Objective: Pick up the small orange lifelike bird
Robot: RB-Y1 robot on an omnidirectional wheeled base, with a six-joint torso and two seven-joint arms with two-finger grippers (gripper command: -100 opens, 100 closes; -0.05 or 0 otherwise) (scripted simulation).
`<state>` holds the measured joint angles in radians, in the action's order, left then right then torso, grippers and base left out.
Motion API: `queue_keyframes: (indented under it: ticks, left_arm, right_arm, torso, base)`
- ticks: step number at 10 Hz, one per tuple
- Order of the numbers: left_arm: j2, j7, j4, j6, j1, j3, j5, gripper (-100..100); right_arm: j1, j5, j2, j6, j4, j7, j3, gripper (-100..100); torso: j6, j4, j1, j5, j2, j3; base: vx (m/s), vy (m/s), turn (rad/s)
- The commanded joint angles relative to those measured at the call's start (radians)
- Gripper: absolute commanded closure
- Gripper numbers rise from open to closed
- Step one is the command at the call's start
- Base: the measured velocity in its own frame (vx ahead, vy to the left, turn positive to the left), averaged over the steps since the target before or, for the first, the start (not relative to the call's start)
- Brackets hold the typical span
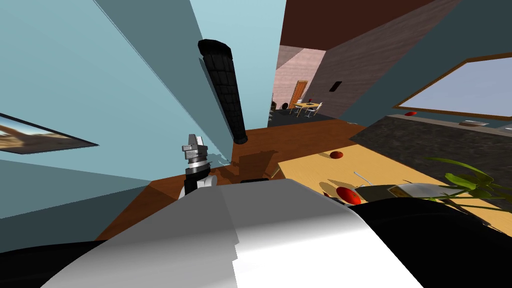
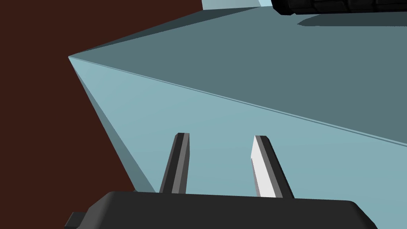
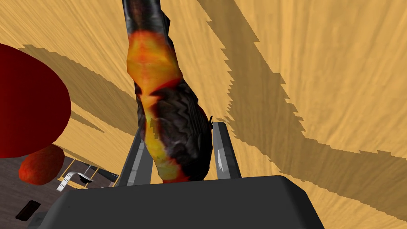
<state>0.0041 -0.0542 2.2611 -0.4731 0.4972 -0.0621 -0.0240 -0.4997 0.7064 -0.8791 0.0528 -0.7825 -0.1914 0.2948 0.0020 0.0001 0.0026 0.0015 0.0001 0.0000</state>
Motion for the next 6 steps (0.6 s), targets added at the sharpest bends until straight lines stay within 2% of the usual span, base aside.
queue_keyframes:
  ticks: [1, 2, 3, 4, 5, 6]
  left_arm:
    - [0.000, 0.000, 0.000, 0.000, 0.000, 0.000, 0.000, 0]
    - [0.000, 0.000, 0.000, 0.000, 0.000, 0.000, 0.000, 0]
    - [0.000, 0.000, 0.000, 0.000, 0.000, 0.000, 0.000, 0]
    - [0.000, 0.000, 0.000, 0.000, 0.000, 0.000, 0.000, 0]
    - [0.000, 0.000, 0.000, 0.000, 0.000, 0.000, 0.000, 0]
    - [0.000, 0.000, 0.000, 0.000, 0.000, 0.000, 0.000, 0]
  right_arm:
    - [-0.031, 0.050, -0.006, -0.020, -0.042, 0.050, -0.002, 100]
    - [-0.031, 0.078, -0.006, -0.020, -0.042, 0.075, -0.002, 100]
    - [-0.031, 0.078, -0.006, -0.020, -0.042, 0.099, -0.002, 100]
    - [-0.061, 0.123, -0.013, -0.040, -0.083, 0.130, -0.004, 100]
    - [-0.061, 0.150, -0.013, -0.040, -0.083, 0.159, -0.004, 100]
    - [-0.061, 0.151, -0.013, -0.040, -0.083, 0.180, -0.004, 100]
  torso:
    - [0.000, 0.000, 0.000, 0.000, 0.000, 0.000]
    - [0.000, 0.000, 0.000, 0.000, 0.000, 0.000]
    - [0.000, 0.000, 0.000, 0.000, 0.000, 0.000]
    - [0.000, 0.000, 0.000, 0.000, 0.000, 0.000]
    - [0.000, 0.000, 0.000, 0.000, 0.000, 0.000]
    - [0.000, 0.000, 0.000, 0.000, 0.000, 0.000]
  base:
    - [0.012, -0.005, 0.008]
    - [0.013, -0.005, 0.001]
    - [0.000, 0.000, 0.000]
    - [0.012, -0.007, 0.008]
    - [0.012, -0.008, 0.000]
    - [0.000, 0.000, 0.000]
